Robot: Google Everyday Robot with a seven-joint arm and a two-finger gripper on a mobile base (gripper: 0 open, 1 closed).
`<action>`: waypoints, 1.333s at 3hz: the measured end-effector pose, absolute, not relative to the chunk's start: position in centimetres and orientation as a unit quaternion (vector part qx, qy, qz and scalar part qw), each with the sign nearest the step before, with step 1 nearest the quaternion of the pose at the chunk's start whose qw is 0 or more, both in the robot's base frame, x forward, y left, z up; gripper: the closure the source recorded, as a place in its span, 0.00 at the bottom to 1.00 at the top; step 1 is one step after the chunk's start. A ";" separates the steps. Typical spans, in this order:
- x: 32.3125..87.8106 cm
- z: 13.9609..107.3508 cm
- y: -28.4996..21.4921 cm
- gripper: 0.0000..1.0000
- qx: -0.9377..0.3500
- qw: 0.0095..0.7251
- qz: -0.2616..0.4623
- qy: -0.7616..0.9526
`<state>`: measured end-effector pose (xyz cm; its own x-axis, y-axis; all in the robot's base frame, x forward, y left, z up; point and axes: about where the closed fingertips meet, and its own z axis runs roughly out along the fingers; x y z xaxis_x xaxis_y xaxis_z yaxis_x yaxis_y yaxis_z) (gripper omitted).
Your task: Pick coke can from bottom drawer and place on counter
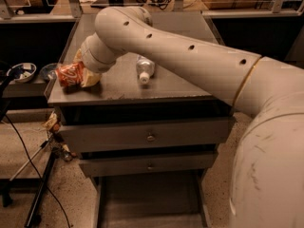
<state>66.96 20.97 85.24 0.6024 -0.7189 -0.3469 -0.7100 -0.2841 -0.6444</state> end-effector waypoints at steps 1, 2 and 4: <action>66.9 85.2 20.9 0.84 -0.802 0.396 -0.006 0.447; 66.9 85.2 20.9 0.60 -0.802 0.396 -0.006 0.447; 66.9 85.2 20.9 0.14 -0.802 0.396 -0.006 0.446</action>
Offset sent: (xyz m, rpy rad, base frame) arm -0.0005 -0.0010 -0.0008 -0.0053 0.0027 -0.0005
